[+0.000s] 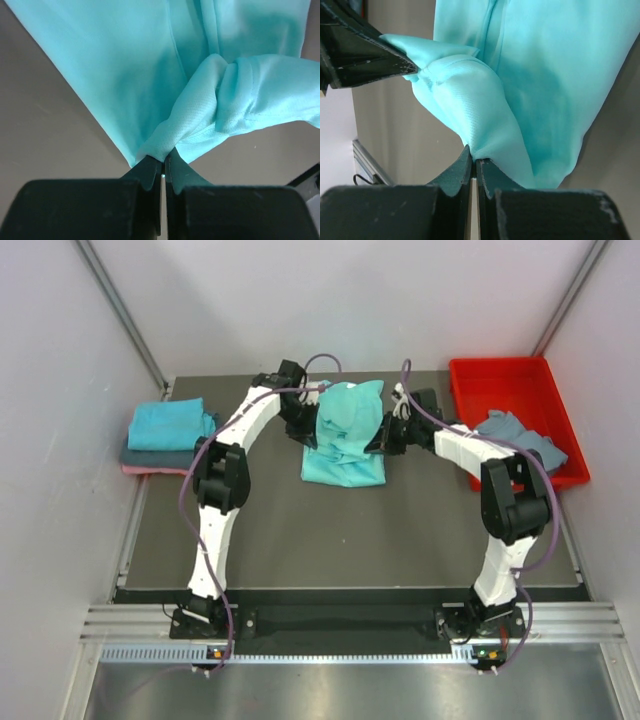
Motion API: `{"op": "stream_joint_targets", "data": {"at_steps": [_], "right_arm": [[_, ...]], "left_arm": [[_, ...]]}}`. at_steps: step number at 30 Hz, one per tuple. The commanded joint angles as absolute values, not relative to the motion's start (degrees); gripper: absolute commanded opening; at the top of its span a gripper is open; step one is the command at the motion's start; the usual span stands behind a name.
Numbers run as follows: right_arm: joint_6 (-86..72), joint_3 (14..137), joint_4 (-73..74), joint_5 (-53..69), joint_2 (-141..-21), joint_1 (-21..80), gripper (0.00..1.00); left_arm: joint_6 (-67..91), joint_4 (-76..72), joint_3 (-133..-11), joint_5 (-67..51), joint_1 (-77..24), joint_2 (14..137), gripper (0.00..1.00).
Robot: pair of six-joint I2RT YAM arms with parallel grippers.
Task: Fold and stack the t-shirts
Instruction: Fold the tshirt
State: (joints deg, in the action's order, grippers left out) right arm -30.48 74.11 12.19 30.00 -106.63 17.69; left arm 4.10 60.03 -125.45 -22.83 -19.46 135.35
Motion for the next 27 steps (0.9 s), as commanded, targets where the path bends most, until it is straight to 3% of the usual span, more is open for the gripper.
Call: {"op": "stream_joint_targets", "data": {"at_steps": [1,15,17,19,20,21,22,27], "right_arm": [[-29.2,79.4,8.9,30.1,-108.6,16.3,0.00],[-28.0,84.4,6.8,28.0,-114.9,15.3,0.00],[-27.4,84.6,6.2,27.1,-116.0,15.3,0.01],[-26.7,85.0,6.1,25.9,-116.2,15.4,0.26],[-26.4,85.2,6.3,25.7,-115.5,15.1,0.34],[-25.8,85.8,7.3,25.7,-114.8,15.1,0.46],[-24.3,85.8,7.9,25.7,-114.0,14.9,0.49],[-25.6,80.7,11.7,26.2,-105.0,12.6,0.54]], "left_arm": [[4.0,58.0,-130.5,-22.2,-17.5,135.2,0.00],[5.5,54.0,-134.2,-21.9,-15.0,139.0,0.01],[5.3,52.3,-135.2,-22.0,-15.0,140.3,0.18],[5.3,52.1,-137.9,-20.3,-15.0,141.6,0.42],[5.0,51.6,-138.4,-19.9,-15.2,141.3,0.48],[4.8,51.3,-138.9,-19.7,-15.2,139.8,0.53],[4.8,51.0,-139.2,-19.3,-15.2,138.6,0.57],[5.8,52.0,-133.2,-19.8,-14.8,128.3,0.63]]}}
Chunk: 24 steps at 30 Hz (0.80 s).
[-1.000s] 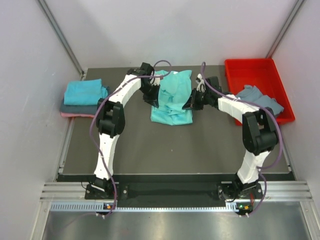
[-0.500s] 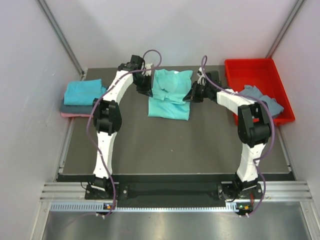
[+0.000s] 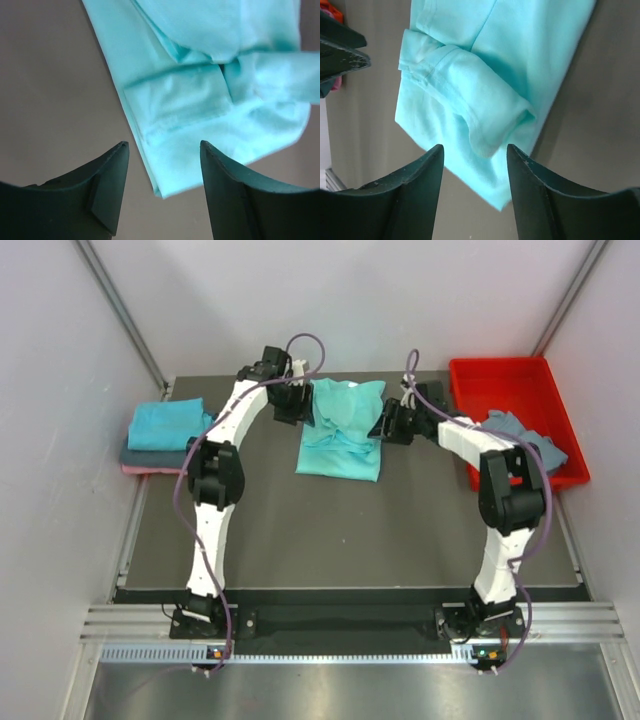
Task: Fold and stack the t-shirts
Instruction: Fold the tshirt
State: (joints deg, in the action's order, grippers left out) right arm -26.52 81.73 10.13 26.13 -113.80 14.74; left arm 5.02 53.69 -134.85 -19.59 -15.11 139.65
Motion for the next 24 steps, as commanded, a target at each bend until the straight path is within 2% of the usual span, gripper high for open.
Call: {"op": "stream_joint_targets", "data": {"at_steps": [1,4,8,24], "right_arm": [[-26.1,79.3,12.2,27.5,-103.7,12.0,0.54],[-28.3,72.1,12.0,29.1,-99.9,11.4,0.54],[-30.4,63.0,8.7,30.2,-97.6,11.5,0.54],[-33.6,62.7,5.7,32.5,-107.2,11.9,0.52]], "left_arm": [[6.1,52.1,-128.0,-20.5,-14.7,126.8,0.64],[7.4,52.2,-117.0,-24.7,-13.3,122.4,0.64],[10.0,51.7,-108.9,-31.3,-11.5,122.3,0.64],[14.3,48.1,-107.4,-38.7,-11.3,132.4,0.69]]}}
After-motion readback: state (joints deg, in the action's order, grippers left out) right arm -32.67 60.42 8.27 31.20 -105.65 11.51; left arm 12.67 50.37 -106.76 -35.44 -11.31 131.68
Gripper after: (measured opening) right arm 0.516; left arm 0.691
